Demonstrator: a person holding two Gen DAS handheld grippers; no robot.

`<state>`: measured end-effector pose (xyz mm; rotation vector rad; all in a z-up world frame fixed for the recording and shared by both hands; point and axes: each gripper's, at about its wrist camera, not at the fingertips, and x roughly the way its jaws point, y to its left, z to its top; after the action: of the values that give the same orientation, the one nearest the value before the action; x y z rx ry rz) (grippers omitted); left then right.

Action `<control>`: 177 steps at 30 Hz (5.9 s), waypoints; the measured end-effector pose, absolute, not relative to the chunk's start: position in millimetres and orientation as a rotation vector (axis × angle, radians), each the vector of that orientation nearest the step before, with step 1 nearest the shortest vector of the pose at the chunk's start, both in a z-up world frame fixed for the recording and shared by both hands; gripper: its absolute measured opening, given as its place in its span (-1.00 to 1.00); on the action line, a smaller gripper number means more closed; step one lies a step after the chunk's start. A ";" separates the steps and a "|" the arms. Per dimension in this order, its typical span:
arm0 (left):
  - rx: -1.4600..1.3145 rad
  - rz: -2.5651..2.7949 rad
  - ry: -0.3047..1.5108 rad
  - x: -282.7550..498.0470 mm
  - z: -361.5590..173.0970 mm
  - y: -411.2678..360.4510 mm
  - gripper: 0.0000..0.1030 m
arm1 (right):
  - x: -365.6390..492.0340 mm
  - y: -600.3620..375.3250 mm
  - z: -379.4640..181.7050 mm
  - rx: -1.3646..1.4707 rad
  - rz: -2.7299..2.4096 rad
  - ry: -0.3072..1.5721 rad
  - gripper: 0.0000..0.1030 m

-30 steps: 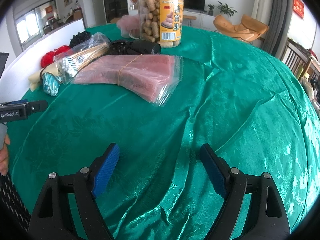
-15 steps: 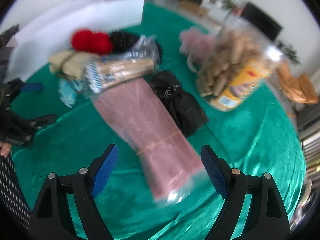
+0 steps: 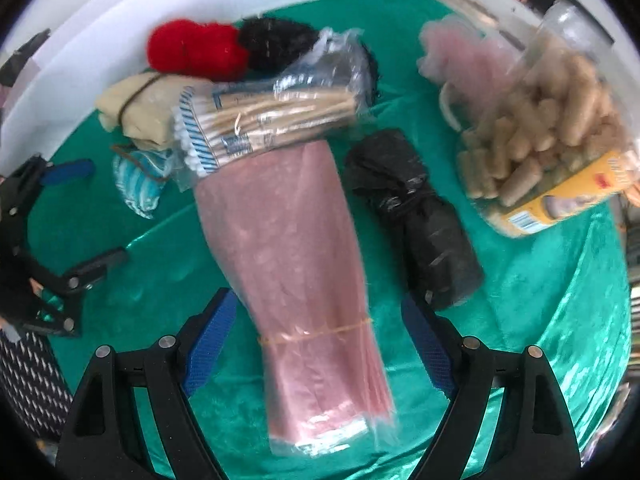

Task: Organize soft objects
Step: 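Grasp the pink rubber-banded bundle with the right tool and lift it, then grasp the teal striped pouch with the left tool while the right tool holds the pink bundle, then carry both items over the white box and open both tools to drop them, then bring both tools back over the table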

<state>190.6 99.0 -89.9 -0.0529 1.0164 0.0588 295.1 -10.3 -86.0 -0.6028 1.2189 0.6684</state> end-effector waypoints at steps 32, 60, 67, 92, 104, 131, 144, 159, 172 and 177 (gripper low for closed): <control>-0.339 -0.197 0.955 202.0 -73.2 123.8 1.00 | 147.6 -161.7 -101.9 -0.099 0.167 0.891 0.58; 0.112 -0.219 0.991 163.1 -85.4 25.0 0.85 | 144.0 -163.9 -102.0 -0.097 0.168 0.889 0.58; 0.106 -0.203 0.995 165.8 -91.6 21.4 1.00 | 144.5 -163.8 -101.5 -0.096 0.168 0.889 0.58; 0.105 -0.204 0.982 161.3 -90.6 22.9 1.00 | 144.6 -164.2 -100.8 -0.095 0.173 0.894 0.60; 0.108 -0.226 1.006 177.1 -77.9 26.1 -0.16 | 203.1 -159.2 -85.8 -0.155 0.244 1.193 0.14; -0.238 0.394 0.793 114.7 69.5 378.9 0.02 | 216.2 205.2 85.6 0.181 0.964 0.930 0.19; -0.253 0.404 0.738 98.4 48.6 372.2 0.72 | 217.0 131.5 37.5 -0.026 0.678 0.844 0.38; -0.030 -0.169 0.945 163.3 -41.8 86.2 0.91 | 172.1 -114.8 -99.1 -0.168 0.163 0.877 0.42; 0.055 -0.116 0.986 183.6 -95.5 54.4 0.91 | 149.7 -127.1 -99.3 -0.095 0.140 0.885 0.59; 0.044 -0.106 0.975 182.0 -95.8 58.9 0.92 | 149.4 -127.3 -100.0 -0.094 0.134 0.886 0.62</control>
<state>182.0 58.9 -95.8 0.0443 0.9749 -0.1062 149.4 -127.3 -100.0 -0.0942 0.8857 0.1338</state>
